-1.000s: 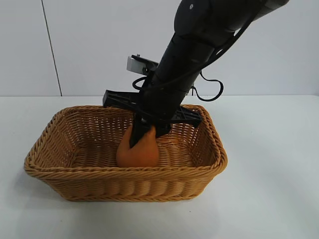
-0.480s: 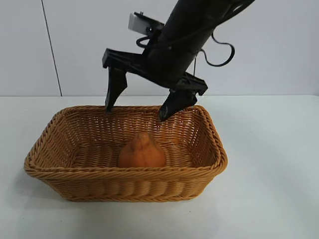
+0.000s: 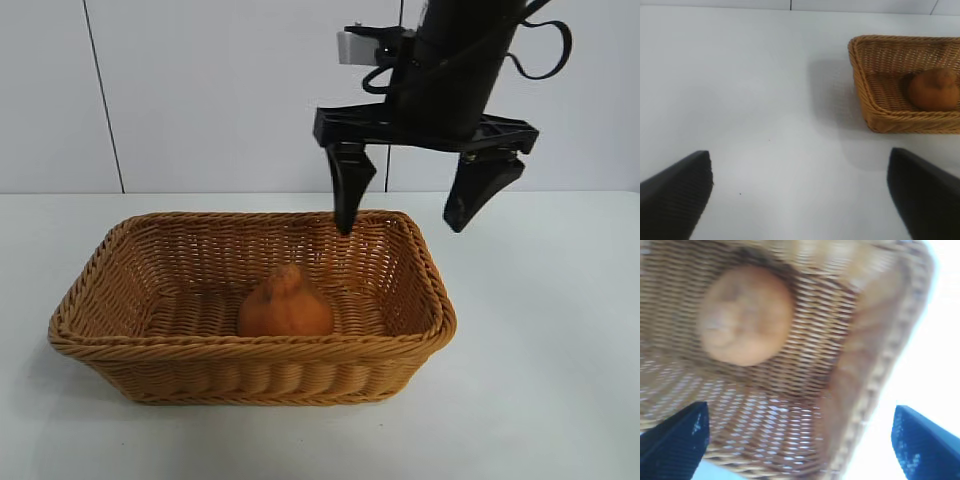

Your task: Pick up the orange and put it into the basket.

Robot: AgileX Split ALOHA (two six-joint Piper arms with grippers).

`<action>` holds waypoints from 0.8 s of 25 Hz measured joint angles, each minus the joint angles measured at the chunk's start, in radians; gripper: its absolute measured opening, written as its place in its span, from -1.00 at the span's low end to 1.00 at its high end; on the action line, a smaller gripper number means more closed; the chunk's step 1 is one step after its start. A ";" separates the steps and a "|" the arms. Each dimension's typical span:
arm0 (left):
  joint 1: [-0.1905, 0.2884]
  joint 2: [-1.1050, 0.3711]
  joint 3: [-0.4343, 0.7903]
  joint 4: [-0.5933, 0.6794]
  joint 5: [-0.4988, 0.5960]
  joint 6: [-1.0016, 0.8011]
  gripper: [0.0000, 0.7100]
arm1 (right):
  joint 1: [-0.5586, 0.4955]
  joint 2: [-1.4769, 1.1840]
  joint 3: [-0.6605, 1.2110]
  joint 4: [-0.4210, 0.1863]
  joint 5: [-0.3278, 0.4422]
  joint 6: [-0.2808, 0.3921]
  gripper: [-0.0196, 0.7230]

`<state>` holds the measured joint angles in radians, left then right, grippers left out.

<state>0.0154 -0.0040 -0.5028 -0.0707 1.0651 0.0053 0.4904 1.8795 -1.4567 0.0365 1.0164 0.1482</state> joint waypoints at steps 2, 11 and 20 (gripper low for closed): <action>0.000 0.000 0.000 0.000 0.000 0.000 0.89 | -0.056 0.000 0.000 -0.005 0.000 0.000 0.89; 0.000 0.000 0.000 0.000 0.000 0.000 0.89 | -0.332 0.000 0.000 -0.057 0.005 -0.030 0.89; 0.000 0.000 0.000 0.000 0.000 0.000 0.89 | -0.444 0.000 0.000 -0.061 0.165 -0.121 0.89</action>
<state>0.0154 -0.0040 -0.5028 -0.0707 1.0651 0.0053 0.0467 1.8795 -1.4567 -0.0243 1.1813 0.0273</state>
